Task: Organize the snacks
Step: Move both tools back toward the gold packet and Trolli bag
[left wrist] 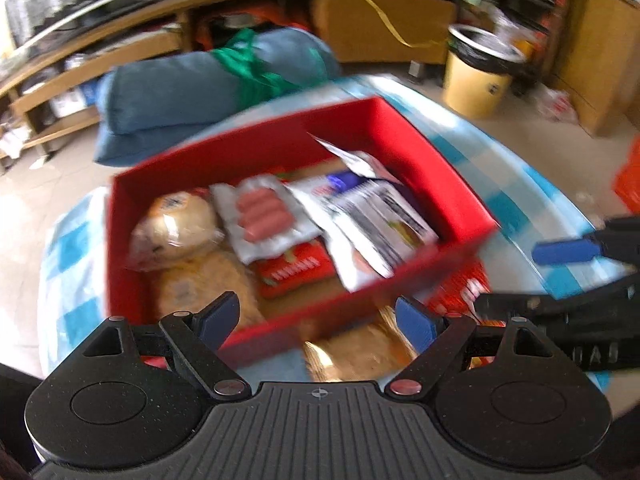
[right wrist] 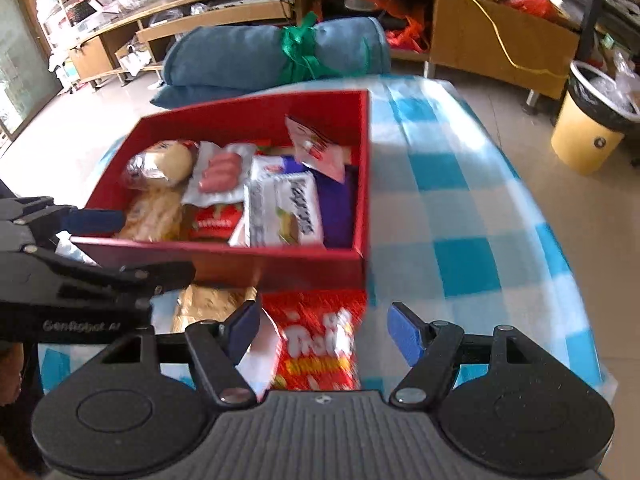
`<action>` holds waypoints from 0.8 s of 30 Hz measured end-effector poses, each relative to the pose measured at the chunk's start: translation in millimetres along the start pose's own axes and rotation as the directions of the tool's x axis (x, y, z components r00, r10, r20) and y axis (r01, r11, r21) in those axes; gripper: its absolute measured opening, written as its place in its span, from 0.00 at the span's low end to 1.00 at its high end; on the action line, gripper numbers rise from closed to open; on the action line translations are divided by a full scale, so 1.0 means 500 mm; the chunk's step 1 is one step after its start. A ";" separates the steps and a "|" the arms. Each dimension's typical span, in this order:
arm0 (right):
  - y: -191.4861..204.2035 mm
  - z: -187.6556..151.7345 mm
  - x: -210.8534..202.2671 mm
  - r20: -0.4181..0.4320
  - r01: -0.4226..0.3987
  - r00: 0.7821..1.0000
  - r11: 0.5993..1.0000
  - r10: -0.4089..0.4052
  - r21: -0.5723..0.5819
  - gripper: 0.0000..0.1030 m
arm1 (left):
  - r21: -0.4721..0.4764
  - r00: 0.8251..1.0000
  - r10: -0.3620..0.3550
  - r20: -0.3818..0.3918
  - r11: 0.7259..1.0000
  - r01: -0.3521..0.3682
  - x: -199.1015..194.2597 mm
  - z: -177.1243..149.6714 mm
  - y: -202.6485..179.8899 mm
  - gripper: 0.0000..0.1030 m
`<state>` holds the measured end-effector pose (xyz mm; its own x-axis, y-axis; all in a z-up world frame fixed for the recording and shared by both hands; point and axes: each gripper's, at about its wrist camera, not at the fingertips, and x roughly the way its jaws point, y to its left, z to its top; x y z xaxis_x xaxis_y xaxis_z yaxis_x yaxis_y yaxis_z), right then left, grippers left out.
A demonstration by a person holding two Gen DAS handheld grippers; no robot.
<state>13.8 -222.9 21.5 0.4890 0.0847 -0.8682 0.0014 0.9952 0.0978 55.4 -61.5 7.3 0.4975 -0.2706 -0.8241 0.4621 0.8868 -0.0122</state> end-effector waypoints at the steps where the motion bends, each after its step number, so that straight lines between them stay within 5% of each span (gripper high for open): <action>1: -0.007 -0.005 -0.001 -0.003 0.005 1.000 1.000 -0.005 0.004 0.64 | 0.011 1.000 -0.026 -0.010 1.000 0.026 0.003 -0.005 -0.003 0.88; 8: -0.035 -0.025 0.015 -0.045 -0.006 0.999 1.000 0.007 0.028 0.64 | 0.240 0.984 -0.171 -0.053 0.954 0.179 0.004 -0.031 -0.050 0.92; 17: -0.030 -0.036 0.045 -0.097 -0.034 0.995 0.999 0.034 0.005 0.64 | 0.362 0.968 -0.200 -0.150 0.900 0.242 0.086 -0.039 -0.076 0.88; 24: -0.038 -0.043 0.053 -0.115 -0.039 0.992 0.999 0.042 0.025 0.64 | 0.446 0.969 -0.194 -0.156 0.861 0.244 0.103 -0.051 -0.087 0.96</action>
<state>7.8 -238.7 -13.9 0.3846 0.1314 -0.9137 0.0044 0.9896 0.1441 42.2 -104.6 -49.2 0.2781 -0.3759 -0.8840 0.8468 0.5304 0.0409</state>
